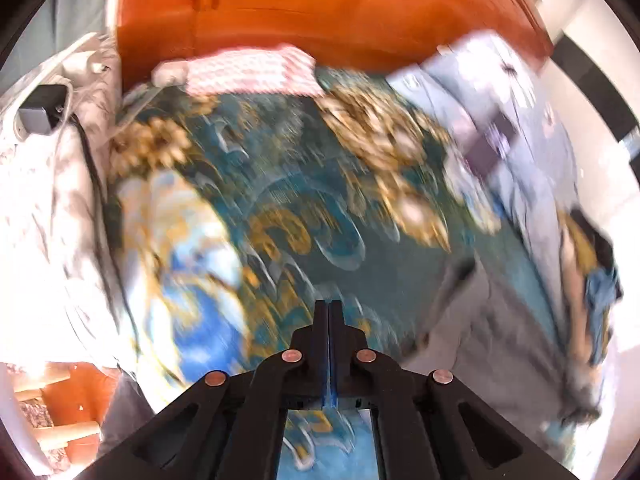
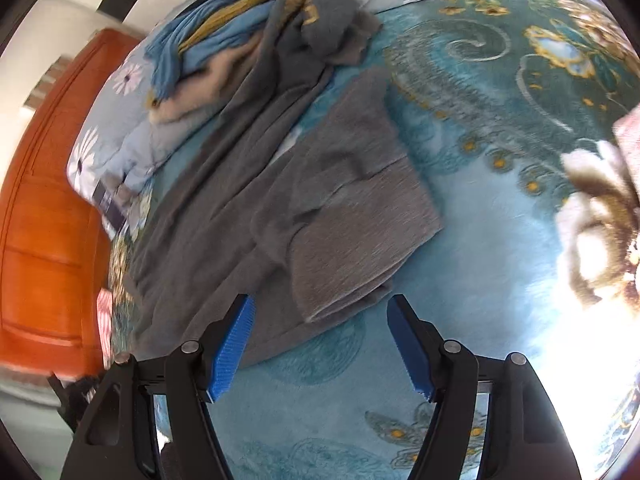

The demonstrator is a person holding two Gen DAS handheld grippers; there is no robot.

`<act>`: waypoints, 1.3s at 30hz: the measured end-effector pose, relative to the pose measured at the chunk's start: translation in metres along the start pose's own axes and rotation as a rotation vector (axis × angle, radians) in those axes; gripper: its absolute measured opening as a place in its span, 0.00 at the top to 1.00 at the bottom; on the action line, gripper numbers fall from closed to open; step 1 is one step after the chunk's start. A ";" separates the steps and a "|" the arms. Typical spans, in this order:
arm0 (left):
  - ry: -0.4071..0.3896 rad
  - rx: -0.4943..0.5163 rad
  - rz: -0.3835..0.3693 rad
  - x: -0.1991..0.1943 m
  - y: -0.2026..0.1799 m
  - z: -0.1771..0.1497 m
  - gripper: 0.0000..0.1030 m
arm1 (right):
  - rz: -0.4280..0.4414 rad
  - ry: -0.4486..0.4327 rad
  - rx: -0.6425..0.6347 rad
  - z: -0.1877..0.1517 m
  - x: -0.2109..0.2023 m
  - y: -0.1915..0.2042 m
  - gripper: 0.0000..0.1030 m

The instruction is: Fold clothes

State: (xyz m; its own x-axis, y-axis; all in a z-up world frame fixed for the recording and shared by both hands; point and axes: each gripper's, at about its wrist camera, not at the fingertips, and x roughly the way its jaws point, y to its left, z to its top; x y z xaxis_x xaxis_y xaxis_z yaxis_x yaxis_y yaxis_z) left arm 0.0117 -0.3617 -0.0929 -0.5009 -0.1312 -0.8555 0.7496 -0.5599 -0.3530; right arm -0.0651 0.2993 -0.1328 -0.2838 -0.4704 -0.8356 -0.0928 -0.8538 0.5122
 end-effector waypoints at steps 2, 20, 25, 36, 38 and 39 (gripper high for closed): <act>0.008 -0.022 -0.023 -0.003 0.008 0.010 1.00 | -0.014 0.011 -0.021 -0.003 0.007 0.005 0.32; 0.308 0.064 -0.181 0.036 -0.038 -0.078 0.96 | 0.041 -0.102 0.269 0.019 0.015 -0.012 0.93; 0.350 0.033 -0.166 0.045 -0.029 -0.093 0.66 | 0.095 -0.328 0.217 0.052 -0.081 -0.020 0.93; 0.445 -0.126 -0.171 0.077 -0.021 -0.114 0.54 | -0.186 -0.417 0.193 0.090 -0.170 -0.087 0.93; 0.444 -0.152 -0.181 0.080 -0.021 -0.115 0.52 | -0.237 -0.366 0.222 0.082 -0.156 -0.104 0.93; 0.442 -0.171 -0.198 0.080 -0.021 -0.114 0.51 | -0.247 -0.342 0.247 0.074 -0.147 -0.114 0.93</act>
State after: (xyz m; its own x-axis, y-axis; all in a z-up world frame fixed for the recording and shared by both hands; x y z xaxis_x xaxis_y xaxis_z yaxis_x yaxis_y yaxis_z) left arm 0.0055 -0.2675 -0.1974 -0.4377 0.3429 -0.8312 0.7375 -0.3919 -0.5500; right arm -0.0839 0.4822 -0.0534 -0.5182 -0.1252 -0.8461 -0.4090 -0.8325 0.3737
